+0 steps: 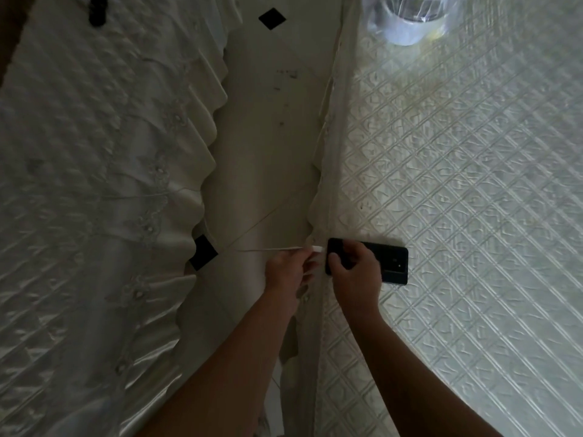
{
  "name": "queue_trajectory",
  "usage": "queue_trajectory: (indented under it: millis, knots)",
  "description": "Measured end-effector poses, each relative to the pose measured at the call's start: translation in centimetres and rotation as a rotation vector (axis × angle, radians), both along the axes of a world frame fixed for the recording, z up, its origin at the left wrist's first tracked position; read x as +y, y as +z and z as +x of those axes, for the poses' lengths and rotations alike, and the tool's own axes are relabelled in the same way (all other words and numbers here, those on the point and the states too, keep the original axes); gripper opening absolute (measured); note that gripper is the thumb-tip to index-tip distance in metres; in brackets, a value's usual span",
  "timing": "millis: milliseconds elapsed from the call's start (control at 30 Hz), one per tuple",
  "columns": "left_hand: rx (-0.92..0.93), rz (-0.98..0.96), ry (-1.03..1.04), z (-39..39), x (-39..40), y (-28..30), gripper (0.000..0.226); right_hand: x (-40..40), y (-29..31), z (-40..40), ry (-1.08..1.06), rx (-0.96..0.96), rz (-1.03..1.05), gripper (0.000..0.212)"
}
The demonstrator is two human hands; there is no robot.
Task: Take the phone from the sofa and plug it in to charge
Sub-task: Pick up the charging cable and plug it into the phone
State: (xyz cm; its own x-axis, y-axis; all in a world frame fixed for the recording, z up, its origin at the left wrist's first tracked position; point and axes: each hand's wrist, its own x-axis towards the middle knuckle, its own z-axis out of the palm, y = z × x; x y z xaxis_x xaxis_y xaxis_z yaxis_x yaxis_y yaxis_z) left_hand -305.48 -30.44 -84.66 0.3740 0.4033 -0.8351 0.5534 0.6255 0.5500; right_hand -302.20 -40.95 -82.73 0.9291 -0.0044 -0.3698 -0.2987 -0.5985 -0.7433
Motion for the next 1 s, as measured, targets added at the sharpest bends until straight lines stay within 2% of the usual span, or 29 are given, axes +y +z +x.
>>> queue_trajectory:
  millis: [100, 267, 667, 867, 1000]
  knots:
    - [0.005, 0.036, 0.010, 0.0, -0.1, -0.6, 0.005, -1.3, -0.8, -0.1, 0.164, -0.126, -0.221, 0.052]
    - [0.012, 0.020, -0.007, 0.1, -0.5, -1.7, 0.008, -2.9, -1.9, -0.7, 0.384, -0.120, -0.370, 0.066]
    - [-0.003, -0.042, 0.022, 0.1, -1.4, -2.9, 0.017, -3.7, -2.4, -0.8, 0.502, -0.123, -0.401, 0.077]
    - [0.017, -0.111, 0.079, 0.1, -1.9, -3.0, 0.014, -4.0, -2.3, -0.5, 0.539, -0.087, -0.404, 0.080]
    - [0.009, -0.128, 0.102, 0.1, -2.0, -2.8, 0.028, -4.1, -2.3, -0.5, 0.557, -0.084, -0.409, 0.083]
